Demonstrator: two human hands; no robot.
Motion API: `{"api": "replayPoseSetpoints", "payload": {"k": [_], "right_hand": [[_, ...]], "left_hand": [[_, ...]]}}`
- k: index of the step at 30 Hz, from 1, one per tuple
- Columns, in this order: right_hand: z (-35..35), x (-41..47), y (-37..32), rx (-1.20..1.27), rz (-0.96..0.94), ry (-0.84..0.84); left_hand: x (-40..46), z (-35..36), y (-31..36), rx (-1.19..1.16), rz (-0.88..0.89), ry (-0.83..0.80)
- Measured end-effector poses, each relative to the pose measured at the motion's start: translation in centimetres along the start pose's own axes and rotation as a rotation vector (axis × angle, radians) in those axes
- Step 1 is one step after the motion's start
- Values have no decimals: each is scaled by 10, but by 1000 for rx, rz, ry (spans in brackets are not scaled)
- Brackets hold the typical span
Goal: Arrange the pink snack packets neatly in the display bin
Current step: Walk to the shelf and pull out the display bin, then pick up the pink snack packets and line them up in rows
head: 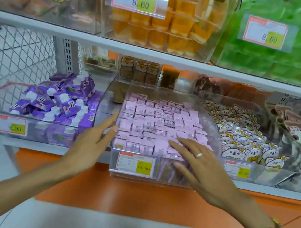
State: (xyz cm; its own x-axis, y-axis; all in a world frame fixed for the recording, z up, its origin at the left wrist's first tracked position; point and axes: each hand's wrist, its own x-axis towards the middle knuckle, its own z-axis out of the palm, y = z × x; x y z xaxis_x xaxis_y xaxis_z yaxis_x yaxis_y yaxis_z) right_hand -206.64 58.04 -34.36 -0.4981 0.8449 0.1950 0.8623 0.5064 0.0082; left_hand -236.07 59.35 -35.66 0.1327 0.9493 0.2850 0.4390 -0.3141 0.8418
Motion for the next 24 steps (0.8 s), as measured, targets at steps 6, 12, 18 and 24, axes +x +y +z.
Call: {"api": "replayPoseSetpoints", "payload": {"k": [6, 12, 18, 24], "right_hand": [[-1, -13, 11, 68, 48, -22], [-27, 19, -4, 60, 5, 93], [-23, 76, -63, 231, -201, 15], [-5, 90, -75, 479, -62, 67]], "left_hand": [[7, 21, 6, -139, -6, -11], [11, 6, 7, -216, -58, -39], [7, 2, 8, -47, 6, -42], [5, -4, 3, -73, -17, -9]]}}
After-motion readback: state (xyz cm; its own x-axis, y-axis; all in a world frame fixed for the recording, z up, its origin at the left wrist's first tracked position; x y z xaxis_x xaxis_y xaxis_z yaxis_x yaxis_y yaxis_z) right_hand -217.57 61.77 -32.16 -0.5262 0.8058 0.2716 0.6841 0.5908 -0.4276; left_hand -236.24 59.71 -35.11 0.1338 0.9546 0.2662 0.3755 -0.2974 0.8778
